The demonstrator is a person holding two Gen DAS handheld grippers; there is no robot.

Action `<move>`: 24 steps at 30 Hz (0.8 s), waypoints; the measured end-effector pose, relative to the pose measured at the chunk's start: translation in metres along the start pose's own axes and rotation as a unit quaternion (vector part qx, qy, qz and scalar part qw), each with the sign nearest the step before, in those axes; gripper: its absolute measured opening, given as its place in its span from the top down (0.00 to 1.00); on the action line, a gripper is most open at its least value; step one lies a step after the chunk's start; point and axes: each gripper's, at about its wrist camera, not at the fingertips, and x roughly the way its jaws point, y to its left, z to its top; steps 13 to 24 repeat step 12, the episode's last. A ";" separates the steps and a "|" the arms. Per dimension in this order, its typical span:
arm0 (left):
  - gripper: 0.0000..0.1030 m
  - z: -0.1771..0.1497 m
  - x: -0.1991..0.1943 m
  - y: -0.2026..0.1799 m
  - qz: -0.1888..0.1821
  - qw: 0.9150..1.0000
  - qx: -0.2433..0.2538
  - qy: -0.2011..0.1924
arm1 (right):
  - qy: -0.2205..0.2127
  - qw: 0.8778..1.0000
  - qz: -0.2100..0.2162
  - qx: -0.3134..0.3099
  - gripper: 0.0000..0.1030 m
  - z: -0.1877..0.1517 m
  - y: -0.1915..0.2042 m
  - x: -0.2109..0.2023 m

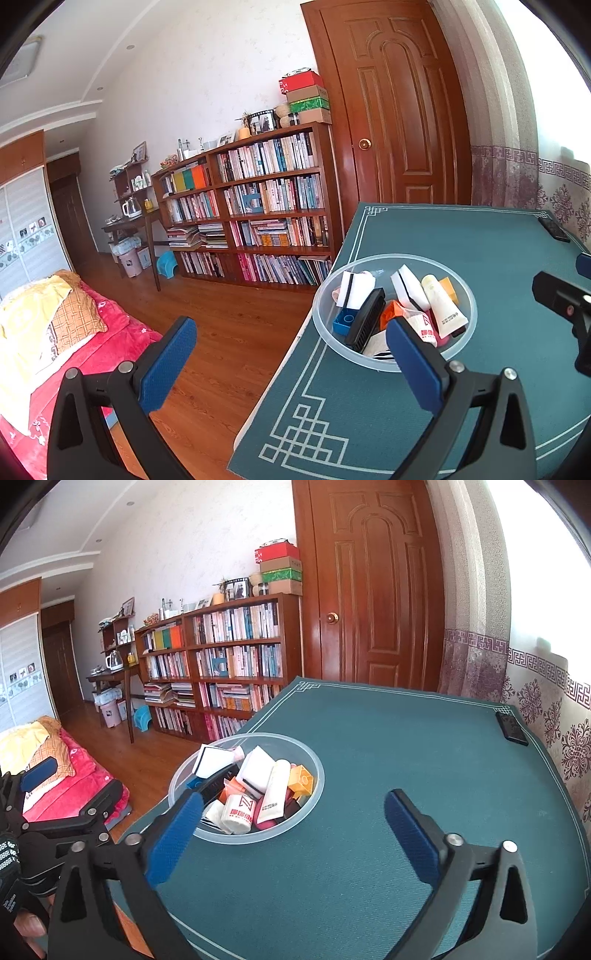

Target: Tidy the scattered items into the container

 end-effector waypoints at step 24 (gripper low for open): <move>0.00 -0.004 -0.001 -0.001 -0.007 1.000 0.001 0.002 | 0.033 0.998 0.038 -0.037 0.00 -0.012 0.020 0.009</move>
